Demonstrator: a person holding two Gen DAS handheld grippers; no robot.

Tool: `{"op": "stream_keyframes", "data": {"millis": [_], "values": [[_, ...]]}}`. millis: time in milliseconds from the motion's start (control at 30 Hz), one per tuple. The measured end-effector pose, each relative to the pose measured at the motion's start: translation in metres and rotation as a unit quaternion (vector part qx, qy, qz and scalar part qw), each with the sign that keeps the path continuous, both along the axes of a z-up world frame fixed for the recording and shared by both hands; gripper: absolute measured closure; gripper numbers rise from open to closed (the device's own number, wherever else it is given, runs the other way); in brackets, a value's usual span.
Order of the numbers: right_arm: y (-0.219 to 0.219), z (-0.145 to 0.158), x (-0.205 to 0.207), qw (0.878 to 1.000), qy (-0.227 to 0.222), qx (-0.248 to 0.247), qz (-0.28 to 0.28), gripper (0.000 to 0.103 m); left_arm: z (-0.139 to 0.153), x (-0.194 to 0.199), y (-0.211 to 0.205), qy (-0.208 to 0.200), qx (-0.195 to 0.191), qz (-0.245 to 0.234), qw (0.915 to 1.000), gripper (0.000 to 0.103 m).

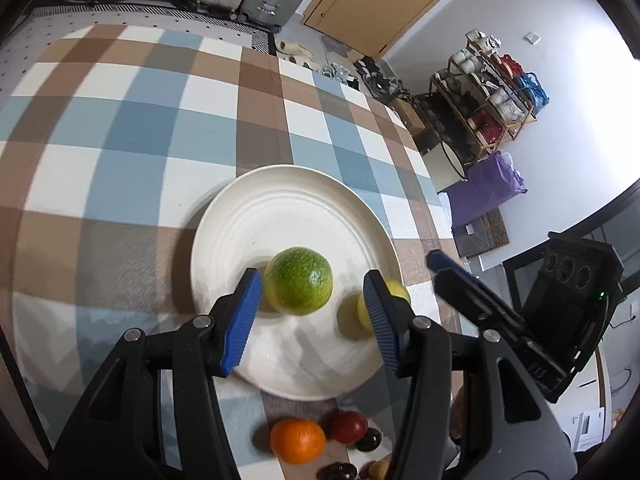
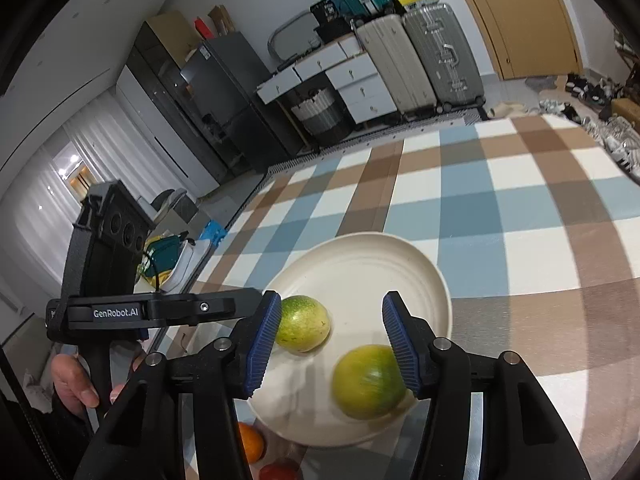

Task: Organize fruits
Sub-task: 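Carry the green citrus onto the plate and open the left tool, then withdraw the left tool from the plate toward the remaining fruits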

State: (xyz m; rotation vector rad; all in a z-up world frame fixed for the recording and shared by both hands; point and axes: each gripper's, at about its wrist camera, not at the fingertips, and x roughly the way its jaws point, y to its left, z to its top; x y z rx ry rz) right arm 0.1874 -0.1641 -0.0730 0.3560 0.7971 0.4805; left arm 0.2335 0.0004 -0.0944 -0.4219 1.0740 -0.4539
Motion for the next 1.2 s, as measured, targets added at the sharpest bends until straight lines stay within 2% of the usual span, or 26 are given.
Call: {"op": "stream_keyframes", "data": {"millis": [100,200,300,367,467,633,800,933,1033,1200], "values": [[-0.004,0.01,-0.012,1.0,-0.01,-0.001,-0.005,0.037,0.005,-0.012,0.005,-0.004,0.009,0.014,0.9999,0.048],[-0.007,0.017,-0.023,1.0,-0.013,0.002,-0.009,0.032,0.011,-0.029,0.011,-0.011,0.015,0.024,0.9995,0.047],[-0.008,0.025,-0.036,1.0,-0.023,-0.001,-0.008,0.03,0.02,-0.048,0.012,-0.022,0.035,0.032,0.9986,0.035],[-0.007,0.029,-0.043,1.0,-0.027,-0.01,-0.008,0.03,0.028,-0.06,0.013,-0.035,0.037,0.035,0.9981,0.033],[-0.007,0.036,-0.057,0.999,-0.039,-0.013,-0.007,0.03,0.039,-0.076,0.013,-0.052,0.05,0.041,0.9965,0.022],[-0.006,0.043,-0.077,0.998,-0.053,-0.019,-0.005,0.022,0.053,-0.103,0.012,-0.074,0.071,0.052,0.9934,0.02],[-0.002,0.042,-0.097,0.998,-0.056,-0.035,-0.001,0.018,0.053,-0.126,0.012,-0.072,0.087,0.054,0.9921,0.019],[-0.002,0.039,-0.115,0.997,-0.057,-0.043,-0.002,0.011,0.05,-0.146,0.012,-0.079,0.102,0.054,0.9902,0.011],[-0.002,0.035,-0.126,0.998,-0.05,-0.046,-0.004,0.007,0.048,-0.162,0.013,-0.081,0.096,0.048,0.991,0.006],[0.002,0.03,-0.147,0.997,-0.043,-0.057,0.007,0.006,0.045,-0.186,0.015,-0.095,0.106,0.045,0.9888,0.002]]}}
